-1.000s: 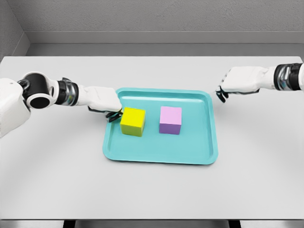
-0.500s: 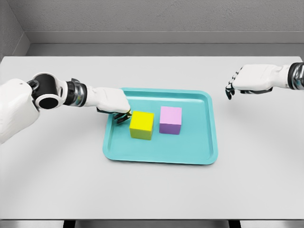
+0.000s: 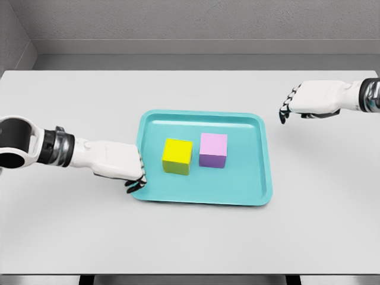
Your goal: Push two cubes
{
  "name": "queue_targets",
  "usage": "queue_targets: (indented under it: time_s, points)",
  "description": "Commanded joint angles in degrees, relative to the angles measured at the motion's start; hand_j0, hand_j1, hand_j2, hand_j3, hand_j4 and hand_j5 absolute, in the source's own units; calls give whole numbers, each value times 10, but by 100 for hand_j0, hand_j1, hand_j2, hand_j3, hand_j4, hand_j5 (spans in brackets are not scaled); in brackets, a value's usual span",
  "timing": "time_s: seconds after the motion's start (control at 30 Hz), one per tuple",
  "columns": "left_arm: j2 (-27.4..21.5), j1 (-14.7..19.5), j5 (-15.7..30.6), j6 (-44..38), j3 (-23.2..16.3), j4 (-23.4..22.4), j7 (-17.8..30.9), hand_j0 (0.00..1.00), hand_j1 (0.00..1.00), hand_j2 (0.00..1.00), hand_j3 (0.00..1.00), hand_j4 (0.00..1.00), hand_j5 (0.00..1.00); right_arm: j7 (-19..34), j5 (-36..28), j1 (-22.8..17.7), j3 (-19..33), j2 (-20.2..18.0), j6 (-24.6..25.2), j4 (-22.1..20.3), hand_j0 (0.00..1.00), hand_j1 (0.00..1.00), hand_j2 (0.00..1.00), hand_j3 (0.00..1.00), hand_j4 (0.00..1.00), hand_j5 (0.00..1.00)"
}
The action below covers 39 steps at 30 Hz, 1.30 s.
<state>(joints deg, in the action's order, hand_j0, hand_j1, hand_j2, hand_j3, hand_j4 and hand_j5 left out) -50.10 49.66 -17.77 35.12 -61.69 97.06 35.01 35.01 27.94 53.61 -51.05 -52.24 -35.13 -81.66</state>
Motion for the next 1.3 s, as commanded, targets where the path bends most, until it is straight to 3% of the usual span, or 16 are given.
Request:
queue_targets:
  time_s: [0.0, 0.03, 0.17, 0.83, 0.93, 1.03, 1.07, 1.1, 1.13, 1.2, 1.27]
  points:
    - [36, 1, 3, -1, -1, -54, 0, 21, 21, 21, 21, 21, 21, 0, -2, 0, 1, -1, 1, -2, 60, 60, 60, 60, 60, 60]
    - [62, 1, 0, -1, -1, -77, 0, 21, 21, 21, 21, 21, 21, 0, -3, 1, 3, -1, 1, -3, 60, 60, 60, 60, 60, 60]
    - [89, -2, -2, -1, -2, -86, 0, 20, 20, 20, 20, 20, 20, 0, -3, 2, 3, -2, 1, -7, 60, 60, 60, 60, 60, 60]
    - [108, -4, 1, -1, -1, -124, 0, 20, 20, 20, 20, 20, 20, 0, -3, -1, 3, -6, 1, -17, 61, 61, 61, 61, 61, 61]
    - [103, -2, 4, -1, -1, -123, 0, 21, 21, 21, 21, 21, 21, 0, -3, -1, 6, -8, 1, -17, 64, 64, 64, 64, 64, 64]
    - [90, 4, 7, -1, 7, -125, 0, 22, 22, 22, 22, 22, 22, 0, -3, -3, 32, -37, 1, -17, 73, 73, 73, 73, 73, 73]
    - [49, 11, 24, -1, 38, -134, 0, 29, 29, 29, 29, 29, 29, 0, -4, -4, 42, -43, 1, -17, 80, 80, 80, 80, 80, 80]
    - [12, 11, 68, -1, 77, -178, 0, 59, 59, 59, 59, 59, 59, 0, -4, -4, 53, -52, 1, -16, 85, 85, 85, 85, 85, 85]
    - [-21, 10, 100, -1, 109, -224, 0, 100, 100, 100, 100, 100, 100, 0, -5, -4, 59, -63, 1, -15, 99, 99, 99, 99, 99, 99]
    - [-104, 11, 133, -1, 119, -253, 0, 100, 100, 100, 100, 100, 100, 0, -39, -13, 61, -82, 1, -10, 100, 100, 100, 100, 100, 100]
    - [-115, 11, 146, -1, 123, -255, 0, 100, 100, 100, 100, 100, 100, 0, -42, -54, 126, -85, 1, -10, 100, 100, 100, 100, 100, 100]
